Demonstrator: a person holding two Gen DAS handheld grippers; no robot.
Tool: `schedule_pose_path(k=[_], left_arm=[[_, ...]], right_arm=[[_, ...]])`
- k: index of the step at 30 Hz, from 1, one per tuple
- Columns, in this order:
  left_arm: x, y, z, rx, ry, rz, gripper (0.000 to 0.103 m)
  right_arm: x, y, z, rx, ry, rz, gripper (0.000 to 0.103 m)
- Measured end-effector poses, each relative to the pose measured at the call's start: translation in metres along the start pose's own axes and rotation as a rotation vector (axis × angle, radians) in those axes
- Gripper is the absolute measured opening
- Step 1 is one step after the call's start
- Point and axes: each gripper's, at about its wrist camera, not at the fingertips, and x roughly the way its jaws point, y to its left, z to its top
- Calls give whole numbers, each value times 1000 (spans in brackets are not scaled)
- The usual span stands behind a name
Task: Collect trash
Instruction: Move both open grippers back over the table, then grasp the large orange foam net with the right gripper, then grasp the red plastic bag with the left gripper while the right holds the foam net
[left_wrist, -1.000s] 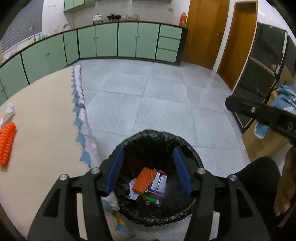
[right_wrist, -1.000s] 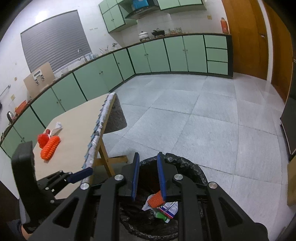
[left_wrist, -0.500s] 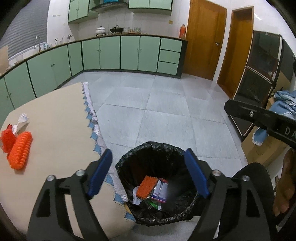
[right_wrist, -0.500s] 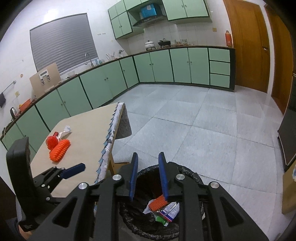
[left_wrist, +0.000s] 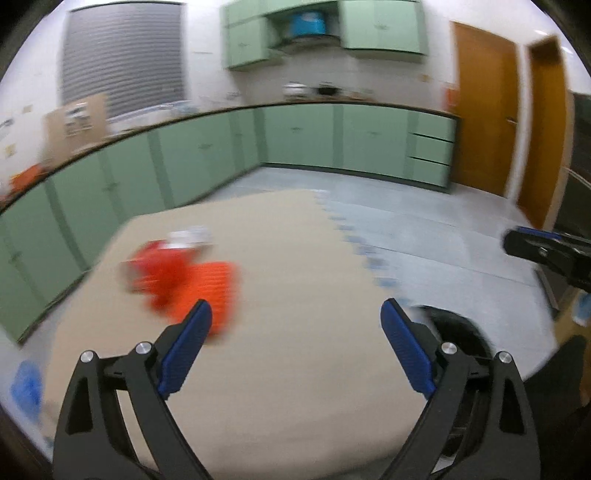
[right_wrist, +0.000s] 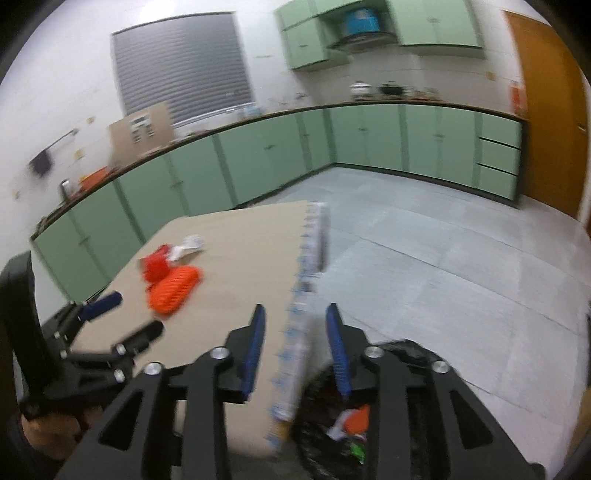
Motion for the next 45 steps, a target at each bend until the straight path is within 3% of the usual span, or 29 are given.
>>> schedule_pose_path(k=[1, 6, 12, 20, 22, 23, 26, 28, 34, 45], left_arm=[[-1, 20, -1, -20, -2, 35, 90], [0, 93, -1, -90, -15, 138, 90], [16, 135, -7, -94, -23, 160, 90], [35, 178, -20, -109, -6, 164, 90], [38, 185, -22, -116, -4, 159, 90], [38, 187, -23, -120, -4, 159, 90], [38, 191, -27, -128, -3, 159, 90], [39, 191, -26, -131, -4, 156, 90], [47, 182, -18, -125, -6, 129, 90], [112, 142, 4, -95, 65, 52, 90]], right_arm=[[9, 14, 2, -19, 0, 17, 50], [68, 89, 4, -95, 27, 125, 51], [143, 156, -8, -156, 94, 146, 53], [202, 189, -20, -146, 160, 102, 60], [213, 192, -22, -136, 181, 101, 60], [220, 192, -24, -138, 198, 102, 54], [225, 187, -26, -134, 221, 125, 19], [219, 185, -24, -152, 202, 123, 15], [185, 154, -11, -134, 147, 119, 13], [144, 88, 17, -68, 60, 56, 13]])
